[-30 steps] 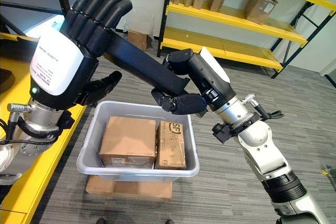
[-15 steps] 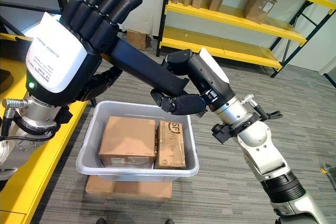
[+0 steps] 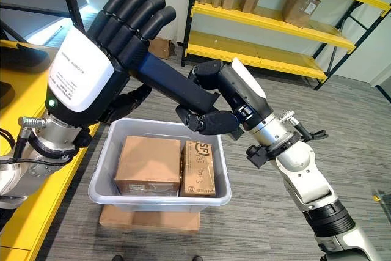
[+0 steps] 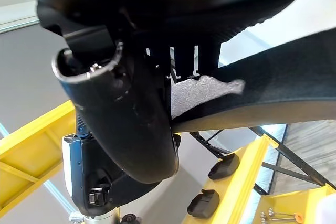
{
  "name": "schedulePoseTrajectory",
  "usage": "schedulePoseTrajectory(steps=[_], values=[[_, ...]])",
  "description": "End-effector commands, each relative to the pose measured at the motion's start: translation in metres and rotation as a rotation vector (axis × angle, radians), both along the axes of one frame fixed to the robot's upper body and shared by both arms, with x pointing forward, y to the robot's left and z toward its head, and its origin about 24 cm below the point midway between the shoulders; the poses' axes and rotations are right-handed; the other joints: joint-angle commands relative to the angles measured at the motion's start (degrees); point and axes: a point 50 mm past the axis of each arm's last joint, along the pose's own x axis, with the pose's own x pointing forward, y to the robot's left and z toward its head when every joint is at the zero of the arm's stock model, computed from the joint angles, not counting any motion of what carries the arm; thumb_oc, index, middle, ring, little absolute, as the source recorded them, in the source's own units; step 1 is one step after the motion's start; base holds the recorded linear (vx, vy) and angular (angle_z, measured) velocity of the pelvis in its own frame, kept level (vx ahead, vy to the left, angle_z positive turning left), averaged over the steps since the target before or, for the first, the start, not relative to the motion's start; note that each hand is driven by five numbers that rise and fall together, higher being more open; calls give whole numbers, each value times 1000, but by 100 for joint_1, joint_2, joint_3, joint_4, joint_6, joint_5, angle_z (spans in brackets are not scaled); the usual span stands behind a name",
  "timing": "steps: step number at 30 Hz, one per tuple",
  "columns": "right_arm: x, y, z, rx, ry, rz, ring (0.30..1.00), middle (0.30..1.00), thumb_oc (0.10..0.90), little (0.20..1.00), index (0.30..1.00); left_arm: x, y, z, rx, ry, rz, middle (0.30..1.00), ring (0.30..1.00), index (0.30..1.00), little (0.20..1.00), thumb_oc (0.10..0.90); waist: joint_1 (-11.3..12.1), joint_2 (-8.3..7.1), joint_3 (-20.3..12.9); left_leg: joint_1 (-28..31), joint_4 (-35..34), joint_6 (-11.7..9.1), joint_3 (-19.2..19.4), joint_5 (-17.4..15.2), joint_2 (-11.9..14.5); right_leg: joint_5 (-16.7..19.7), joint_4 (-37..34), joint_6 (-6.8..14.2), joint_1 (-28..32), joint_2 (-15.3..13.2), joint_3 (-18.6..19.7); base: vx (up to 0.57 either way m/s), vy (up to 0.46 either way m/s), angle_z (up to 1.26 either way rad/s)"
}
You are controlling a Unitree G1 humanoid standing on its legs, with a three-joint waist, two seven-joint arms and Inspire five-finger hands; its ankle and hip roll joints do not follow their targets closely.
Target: Move parts from the plastic box to the shelf.
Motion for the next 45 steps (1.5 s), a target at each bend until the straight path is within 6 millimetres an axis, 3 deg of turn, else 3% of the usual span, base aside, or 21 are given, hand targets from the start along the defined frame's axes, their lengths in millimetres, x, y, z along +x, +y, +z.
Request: schedulePoseTrajectory(steps=[1,2,4,5,14,32,34,45], values=[[-19,9,60,178,-299,117,300,300,400,300,300,8,-3,13,-6,-20,-17,1000,1000,1000,1000,900,-90,-196,-540,223,-59,5,-24,-391,361,-632,311,282,388,-183,134,0,0,0],[-18,9,60,180,-297,115,300,300,400,300,300,9,-4,12,-4,-9,-16,846,846,846,846,790,-94,-198,-540,220,-59,5,-24,-390,362,-633,311,282,387,-183,136,0,0,0],[-17,10,60,185,-291,121,300,300,400,300,300,12,-5,7,4,22,-20,316,316,316,316,412,-110,-192,-540,226,-59,7,-13,-392,363,-633,316,282,385,-183,138,0,0,0],[-17,10,60,185,-291,121,300,300,400,300,300,12,-5,7,5,22,-20,300,300,300,300,400,-108,-193,-539,226,-59,7,-13,-392,363,-634,317,282,385,-183,139,0,0,0],[-16,11,59,192,-282,128,300,300,400,300,300,16,-4,1,38,64,-5,300,300,300,300,400,-126,-170,-545,256,-59,5,19,-399,361,-638,315,281,388,-184,169,0,0,0],[-11,12,55,193,-277,100,300,300,400,300,300,17,1,-7,-56,123,-10,300,300,300,300,400,-119,-141,-597,302,-59,26,25,-416,347,-649,318,258,413,-185,185,0,0,-1],[-6,5,50,174,-260,35,1000,1000,900,1000,1000,17,4,-12,-77,148,0,300,300,300,300,400,-135,-122,-603,309,-59,33,29,-415,339,-642,316,257,403,-188,197,0,0,0],[7,-11,22,247,-116,-74,1000,1000,900,1000,1000,21,25,-33,-116,254,97,300,300,300,300,400,-165,-6,-573,335,-59,55,44,-414,298,-655,339,254,423,-212,218,-1,1,0]])
